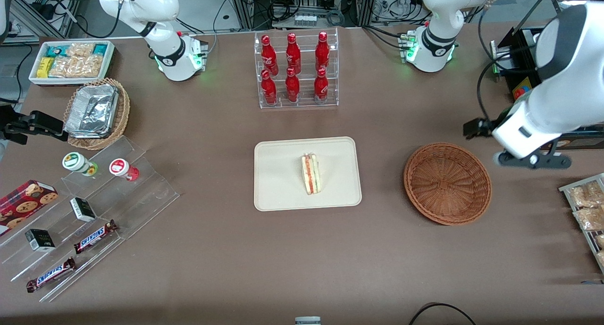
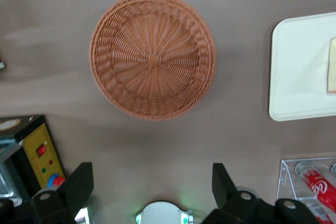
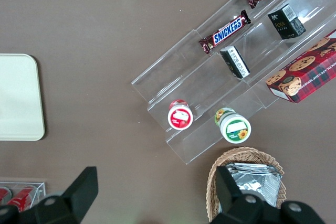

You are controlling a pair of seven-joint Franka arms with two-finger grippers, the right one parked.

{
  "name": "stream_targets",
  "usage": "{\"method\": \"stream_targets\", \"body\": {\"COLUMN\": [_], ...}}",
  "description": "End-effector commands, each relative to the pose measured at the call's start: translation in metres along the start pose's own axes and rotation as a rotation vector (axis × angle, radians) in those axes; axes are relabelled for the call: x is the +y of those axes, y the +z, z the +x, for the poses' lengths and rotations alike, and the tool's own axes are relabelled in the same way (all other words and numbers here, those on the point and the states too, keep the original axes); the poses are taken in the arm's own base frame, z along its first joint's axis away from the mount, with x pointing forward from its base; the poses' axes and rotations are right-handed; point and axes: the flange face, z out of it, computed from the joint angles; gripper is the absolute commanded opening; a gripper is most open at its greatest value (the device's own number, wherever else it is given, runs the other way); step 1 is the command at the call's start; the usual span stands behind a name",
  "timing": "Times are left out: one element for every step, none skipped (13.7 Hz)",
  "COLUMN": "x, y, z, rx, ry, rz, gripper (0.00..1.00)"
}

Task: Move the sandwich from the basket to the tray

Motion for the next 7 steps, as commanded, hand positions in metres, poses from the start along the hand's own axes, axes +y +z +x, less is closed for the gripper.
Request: {"method": "stream_targets", "body": {"x": [-0.007,-0.005,-0.010,-0.009,-0.012,-0.014,-0.014], "y": [-0.010,-0.013,-0.017,-0.021,-0.023,-0.027,-0.028], "z": [-0.027,-0.033,-0.039,-0.045,-0.050,-0.056,-0.059], "rx": [-0.017,-0.024,-0.024,-0.027,-0.040,-0.045,-0.049], "ry": [-0.005,-0.005,-0.015,-0.015,-0.021,-0.025,-0.026], "rz": [-0.003,0.003,0.004,-0.002,-0.010,-0.009,-0.009], "gripper": [1.00,1.00,1.00,1.00,1.00,1.00,1.00]}}
